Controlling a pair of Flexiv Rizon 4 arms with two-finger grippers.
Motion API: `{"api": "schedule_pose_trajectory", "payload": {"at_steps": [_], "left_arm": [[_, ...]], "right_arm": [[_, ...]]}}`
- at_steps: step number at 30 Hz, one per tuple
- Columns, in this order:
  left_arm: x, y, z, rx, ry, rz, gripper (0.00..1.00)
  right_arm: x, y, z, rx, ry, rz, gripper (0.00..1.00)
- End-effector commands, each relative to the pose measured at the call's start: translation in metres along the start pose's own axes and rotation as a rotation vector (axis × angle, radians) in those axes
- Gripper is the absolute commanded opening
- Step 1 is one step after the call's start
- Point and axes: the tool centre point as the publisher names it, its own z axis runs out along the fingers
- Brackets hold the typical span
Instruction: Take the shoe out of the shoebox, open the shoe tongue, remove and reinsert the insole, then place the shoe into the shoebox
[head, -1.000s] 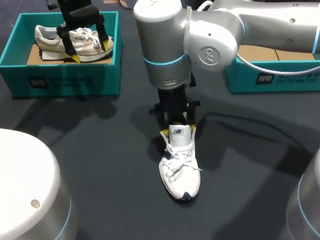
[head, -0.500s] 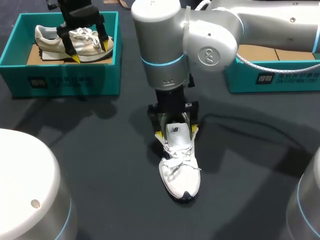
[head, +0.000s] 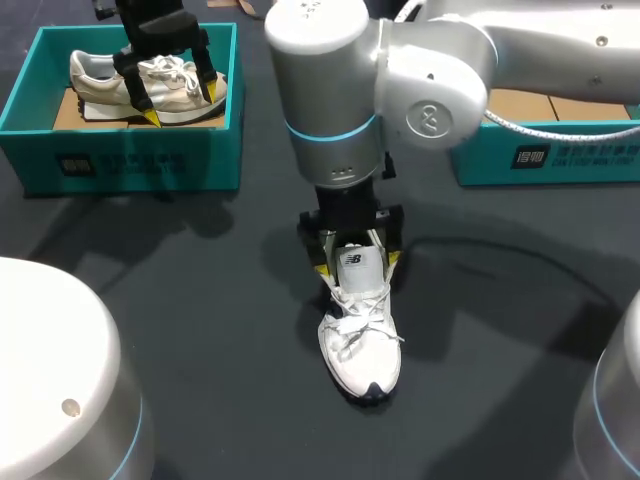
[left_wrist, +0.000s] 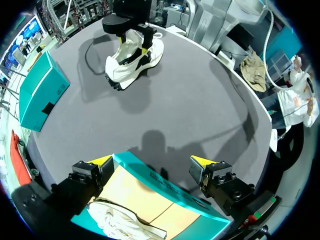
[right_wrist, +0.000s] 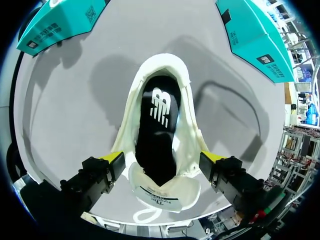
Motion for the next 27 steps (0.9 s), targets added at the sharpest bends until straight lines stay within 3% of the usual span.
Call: {"api": "schedule_pose_trajectory", "payload": {"at_steps": [1,9,17,18,19,20,25,27], "left_arm": [[0.0,0.0,0.0,-0.001,0.001,0.001,1.0],[0.0,0.0,0.0,-0.001,0.001,0.001,1.0],[0.0,0.0,0.0,-0.001,0.001,0.001,1.0],[0.0,0.0,0.0,-0.001,0.001,0.001,1.0],[0.0,0.0,0.0,-0.001,0.001,0.001,1.0],[0.0,0.0,0.0,-0.001,0.001,0.001,1.0],[0.0,0.0,0.0,-0.001,0.001,0.001,1.0],[0.0,0.0,0.0,-0.001,0.001,0.001,1.0]], "right_arm": [[0.001,-0.006,-0.01,-0.017,-0.005,0.0,1.0],[0.005,-0.028,-0.024,-0.028,0.024,0.023,1.0],[0.001,-0.067,-0.033,0.005,0.003,0.107,1.0],[0.002,-0.07,-0.034,-0.003,0.005,0.105,0.91],[0.004,-0.071,-0.034,-0.003,0.004,0.107,0.65],[0.006,-0.071,-0.034,-0.004,0.004,0.107,0.48],[0.006,-0.067,-0.026,-0.014,0.002,0.093,0.3],[0.005,-0.063,-0.022,-0.025,0.01,0.075,0.29]]}}
